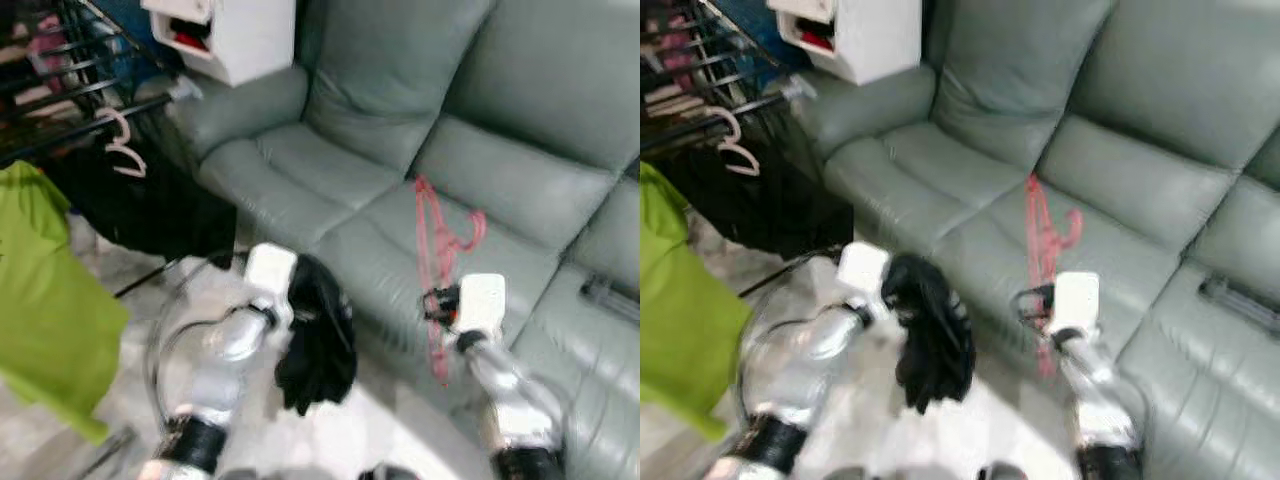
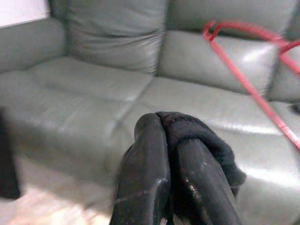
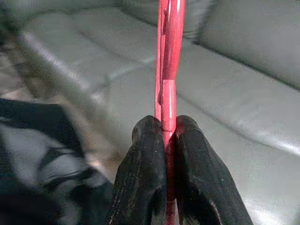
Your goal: Hang hanger
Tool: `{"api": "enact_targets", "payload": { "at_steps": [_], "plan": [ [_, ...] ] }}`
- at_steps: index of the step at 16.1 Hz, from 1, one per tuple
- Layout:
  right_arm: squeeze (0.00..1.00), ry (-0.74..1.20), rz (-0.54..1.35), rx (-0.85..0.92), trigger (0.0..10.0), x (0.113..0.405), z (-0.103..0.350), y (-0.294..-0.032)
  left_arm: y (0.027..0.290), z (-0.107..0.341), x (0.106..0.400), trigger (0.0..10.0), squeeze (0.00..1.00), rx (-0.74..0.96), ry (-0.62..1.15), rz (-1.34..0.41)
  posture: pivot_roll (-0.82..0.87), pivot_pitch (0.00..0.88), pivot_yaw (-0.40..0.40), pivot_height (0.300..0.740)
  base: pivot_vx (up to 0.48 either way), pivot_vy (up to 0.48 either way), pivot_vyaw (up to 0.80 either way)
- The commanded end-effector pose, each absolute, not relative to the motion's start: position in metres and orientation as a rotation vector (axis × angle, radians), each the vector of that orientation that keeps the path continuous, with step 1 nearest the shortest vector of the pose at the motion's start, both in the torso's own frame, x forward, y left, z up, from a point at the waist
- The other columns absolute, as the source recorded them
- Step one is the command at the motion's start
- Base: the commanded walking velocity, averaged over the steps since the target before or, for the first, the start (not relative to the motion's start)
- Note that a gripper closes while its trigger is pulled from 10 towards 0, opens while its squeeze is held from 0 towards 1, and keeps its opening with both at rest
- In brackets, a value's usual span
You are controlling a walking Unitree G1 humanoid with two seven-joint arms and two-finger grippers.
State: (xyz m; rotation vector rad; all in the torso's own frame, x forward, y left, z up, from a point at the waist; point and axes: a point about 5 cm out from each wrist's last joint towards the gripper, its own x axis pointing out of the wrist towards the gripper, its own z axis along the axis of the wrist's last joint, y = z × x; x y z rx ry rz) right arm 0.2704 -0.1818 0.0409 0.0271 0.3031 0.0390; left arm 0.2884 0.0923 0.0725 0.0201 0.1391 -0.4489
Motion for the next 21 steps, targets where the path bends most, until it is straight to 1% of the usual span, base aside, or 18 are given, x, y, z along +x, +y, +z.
{"api": "enact_targets", "payload": {
  "at_steps": [1,7,13,16,19,20,21],
  "plan": [
    [0.0,0.298,0.034,0.02,10.0,0.27,0.043,-0.184,0.094,0.077,0.29,10.0,0.0,0.017,0.119,-0.429,-0.02,0.0,0.018,0.74,0.0,0.0,0.0],
    [0.0,0.3,0.041,0.027,10.0,0.27,0.041,-0.178,0.092,0.077,0.288,10.0,0.0,0.032,0.112,-0.442,-0.02,0.0,0.018,0.74,0.0,0.459,0.0],
    [0.0,0.32,0.027,0.022,10.0,0.266,0.036,-0.183,0.091,0.077,0.289,10.0,0.0,0.041,0.11,-0.426,-0.02,0.0,0.022,0.74,0.0,0.48,0.0],
    [0.0,0.318,0.031,0.03,10.0,0.264,0.035,-0.182,0.096,0.078,0.295,10.0,0.0,0.029,0.127,-0.358,-0.02,0.0,0.021,0.74,0.0,0.0,0.0],
    [0.0,0.323,0.036,0.031,10.0,0.263,0.034,-0.182,0.102,0.082,0.301,10.0,0.0,0.077,0.1,-0.274,-0.02,0.0,0.019,0.74,0.0,0.0,0.0],
    [0.0,0.335,0.061,0.002,10.0,0.262,0.033,-0.183,0.108,0.087,0.31,10.0,0.0,0.049,0.083,-0.141,-0.01,0.0,0.012,0.74,0.0,0.0,0.0],
    [0.0,0.351,0.11,-0.064,10.0,0.26,0.03,-0.183,0.112,0.087,0.318,10.0,0.0,0.062,0.093,-0.026,-0.01,0.0,0.014,0.74,0.0,0.0,0.0]
  ]
}}
